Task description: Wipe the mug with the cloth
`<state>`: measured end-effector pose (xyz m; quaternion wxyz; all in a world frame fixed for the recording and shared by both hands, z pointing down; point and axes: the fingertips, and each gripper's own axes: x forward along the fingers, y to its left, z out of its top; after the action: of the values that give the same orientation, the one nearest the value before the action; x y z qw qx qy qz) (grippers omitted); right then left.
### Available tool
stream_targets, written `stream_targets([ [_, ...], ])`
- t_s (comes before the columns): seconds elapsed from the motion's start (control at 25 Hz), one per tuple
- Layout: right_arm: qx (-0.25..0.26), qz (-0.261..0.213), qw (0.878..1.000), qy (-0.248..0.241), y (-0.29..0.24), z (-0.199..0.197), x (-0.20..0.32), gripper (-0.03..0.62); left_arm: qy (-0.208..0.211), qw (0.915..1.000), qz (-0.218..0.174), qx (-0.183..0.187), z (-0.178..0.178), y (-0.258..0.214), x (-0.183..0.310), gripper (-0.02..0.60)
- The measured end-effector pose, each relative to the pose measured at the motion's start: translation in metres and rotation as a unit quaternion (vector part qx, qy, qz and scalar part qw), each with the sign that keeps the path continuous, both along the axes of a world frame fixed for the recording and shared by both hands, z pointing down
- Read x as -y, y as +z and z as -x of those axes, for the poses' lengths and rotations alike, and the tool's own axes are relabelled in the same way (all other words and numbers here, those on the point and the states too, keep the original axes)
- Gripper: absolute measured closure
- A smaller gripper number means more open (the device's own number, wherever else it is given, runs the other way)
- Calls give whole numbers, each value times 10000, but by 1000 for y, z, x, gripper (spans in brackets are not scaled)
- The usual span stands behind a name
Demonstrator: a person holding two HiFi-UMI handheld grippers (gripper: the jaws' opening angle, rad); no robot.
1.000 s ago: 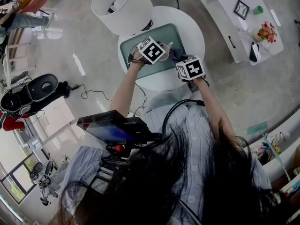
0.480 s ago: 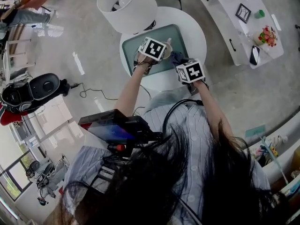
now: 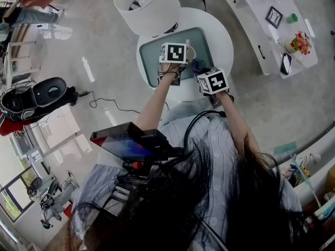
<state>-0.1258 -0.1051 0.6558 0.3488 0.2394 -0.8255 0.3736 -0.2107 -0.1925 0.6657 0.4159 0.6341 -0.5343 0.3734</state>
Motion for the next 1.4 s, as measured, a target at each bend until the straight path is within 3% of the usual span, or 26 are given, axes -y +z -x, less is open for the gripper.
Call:
stream_targets([
  [0.12,30,18,10000,48,-1,0,-1,496,40,9997,-228,-120,-2,-3,-1,515],
  [0.28,68,21,10000,59,0,-4,-1,496,1036,9942,-278,107,-12,-5,-11,515],
  [0.48,71,32,10000,43,2,-5,-2,496,2129,9743,-516,520,-20,-1,-13,499],
  [0.6,105,36,9999,65,-1,0,-5,496,2795,9539,-647,876,-16,-11,-12,497],
  [0.68,104,30,9999,85,-1,0,-5,496,3335,9325,-776,1153,-16,-20,-9,499],
  [0.76,97,25,9999,107,0,-2,-5,496,3958,9021,-884,1476,-19,-27,-3,499],
  [0.96,92,36,9999,128,-2,-2,-9,496,5366,8064,-980,2285,-28,-31,2,499],
  [1.08,140,73,9998,138,-1,-4,-10,496,5962,7568,-940,2507,-42,-29,4,499],
  [1.16,150,80,9998,140,-1,-3,-11,496,6252,7345,-838,2503,-48,-26,3,499],
  [1.4,158,103,9997,141,-4,1,-13,496,6713,6930,-662,2544,-48,-22,3,499],
])
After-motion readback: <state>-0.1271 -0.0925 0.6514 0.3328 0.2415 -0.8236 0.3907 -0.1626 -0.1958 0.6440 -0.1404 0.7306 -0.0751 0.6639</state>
